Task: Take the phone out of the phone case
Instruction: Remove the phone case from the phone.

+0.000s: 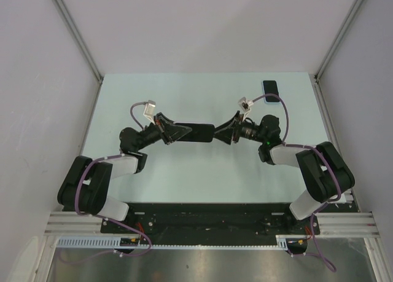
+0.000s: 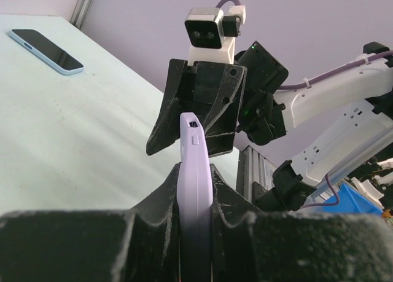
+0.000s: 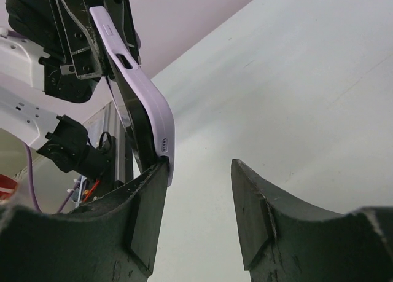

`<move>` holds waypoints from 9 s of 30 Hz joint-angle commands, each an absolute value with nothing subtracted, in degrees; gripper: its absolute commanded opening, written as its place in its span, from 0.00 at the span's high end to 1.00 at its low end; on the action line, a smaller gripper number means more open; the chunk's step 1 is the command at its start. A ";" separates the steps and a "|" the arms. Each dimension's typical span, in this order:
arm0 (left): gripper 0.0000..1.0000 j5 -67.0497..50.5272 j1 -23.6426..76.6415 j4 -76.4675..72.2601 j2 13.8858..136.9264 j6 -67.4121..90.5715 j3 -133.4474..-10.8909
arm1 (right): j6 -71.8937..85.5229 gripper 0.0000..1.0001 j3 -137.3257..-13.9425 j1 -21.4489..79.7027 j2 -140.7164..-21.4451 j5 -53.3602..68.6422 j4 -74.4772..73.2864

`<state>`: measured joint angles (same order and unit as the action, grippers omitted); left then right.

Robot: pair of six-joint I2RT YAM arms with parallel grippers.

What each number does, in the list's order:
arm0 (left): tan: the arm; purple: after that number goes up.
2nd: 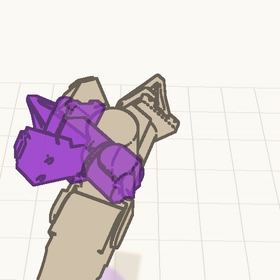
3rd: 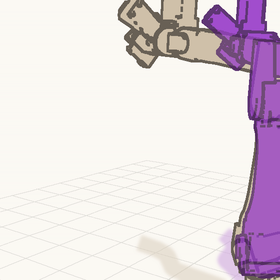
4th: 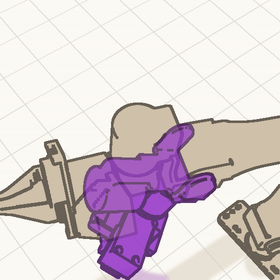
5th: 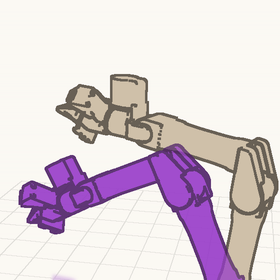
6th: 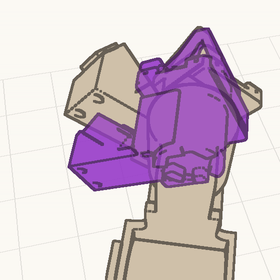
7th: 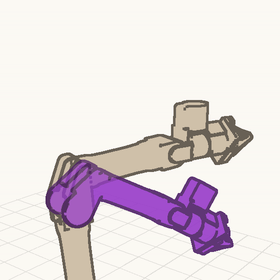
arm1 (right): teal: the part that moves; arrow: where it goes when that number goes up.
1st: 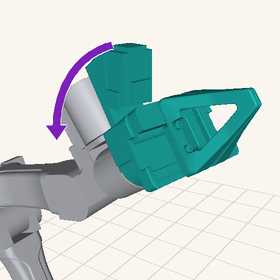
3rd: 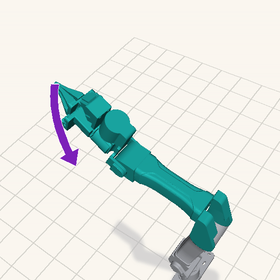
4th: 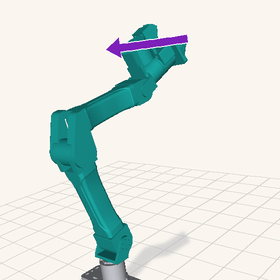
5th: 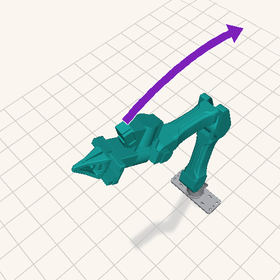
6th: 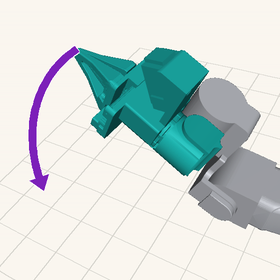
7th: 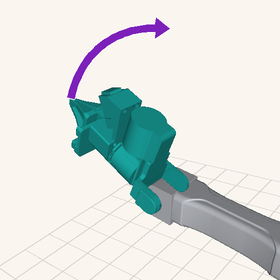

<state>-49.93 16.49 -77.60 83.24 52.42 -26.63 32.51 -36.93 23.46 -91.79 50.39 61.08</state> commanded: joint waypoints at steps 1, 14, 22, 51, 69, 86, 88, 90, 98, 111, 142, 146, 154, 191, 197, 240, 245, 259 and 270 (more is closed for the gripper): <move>1.00 -53.09 21.01 -96.42 85.95 55.19 -28.30 | 38.58 0.46 -38.50 28.65 -91.05 56.78 75.40; 1.00 -49.31 20.30 -96.42 91.05 57.92 -28.13 | 41.66 0.46 -38.41 30.94 -91.58 59.59 81.21; 1.00 -48.69 19.42 -96.42 94.57 59.15 -28.21 | 45.43 0.45 -38.41 31.03 -91.23 59.50 84.99; 1.00 -48.34 17.05 -96.50 97.73 60.82 -28.74 | 54.75 0.47 -42.97 33.22 -95.27 53.09 89.30; 1.00 -51.24 15.38 -96.42 98.97 62.84 -30.15 | 57.57 0.48 -45.70 28.73 -92.20 57.21 90.44; 1.00 -57.65 15.38 -96.50 95.54 65.92 -32.78 | 60.38 0.47 -45.35 29.18 -89.74 58.11 91.32; 1.00 -58.18 15.73 -96.50 95.10 66.88 -33.31 | 60.29 0.48 -45.35 30.14 -90.09 56.78 91.32; 1.00 -57.75 15.91 -96.59 93.96 66.80 -33.31 | 60.03 0.49 -45.44 30.41 -90.79 55.81 91.32; 1.00 -51.51 15.73 -96.50 91.06 64.69 -31.73 | 59.94 0.51 -45.35 33.83 -94.66 52.48 91.23; 1.00 -46.85 15.21 -96.50 92.02 63.28 -29.36 | 59.85 0.51 -46.23 35.51 -97.47 51.15 91.14; 0.80 -45.08 12.74 -96.50 94.04 61.35 -28.65 | 63.11 1.00 -46.23 35.07 -98.26 49.92 90.62; 0.74 -46.58 12.74 -96.50 93.96 61.52 -29.09 | 63.10 1.00 -46.23 34.72 -98.44 50.36 90.35; 0.38 -47.81 12.83 -96.42 92.55 59.24 -29.18 | 62.05 1.00 -46.23 34.89 -98.44 50.62 89.30; 0.00 -45.79 9.93 -56.35 69.00 19.45 -35.59 | 49.24 1.00 -45.97 30.15 -97.21 51.42 71.91; 0.00 -48.78 10.54 -47.48 67.42 9.97 -38.49 | 42.63 1.00 -46.05 28.83 -94.75 49.66 59.69; 0.00 -19.08 42.45 -15.73 77.25 -36.74 -42.36 | 19.16 1.00 -51.15 28.04 -89.21 51.59 17.14; 0.00 -18.81 43.06 -16.00 78.13 -36.21 -42.71 | 20.12 1.00 -51.15 27.95 -89.03 51.85 17.58; 0.08 -18.19 44.38 -16.26 79.10 -36.04 -42.54 | 21.97 1.00 -51.15 27.69 -88.68 52.47 18.54; 0.47 -18.90 44.82 -16.26 79.28 -35.16 -42.71 | 21.71 1.00 -51.07 26.72 -89.38 52.03 18.37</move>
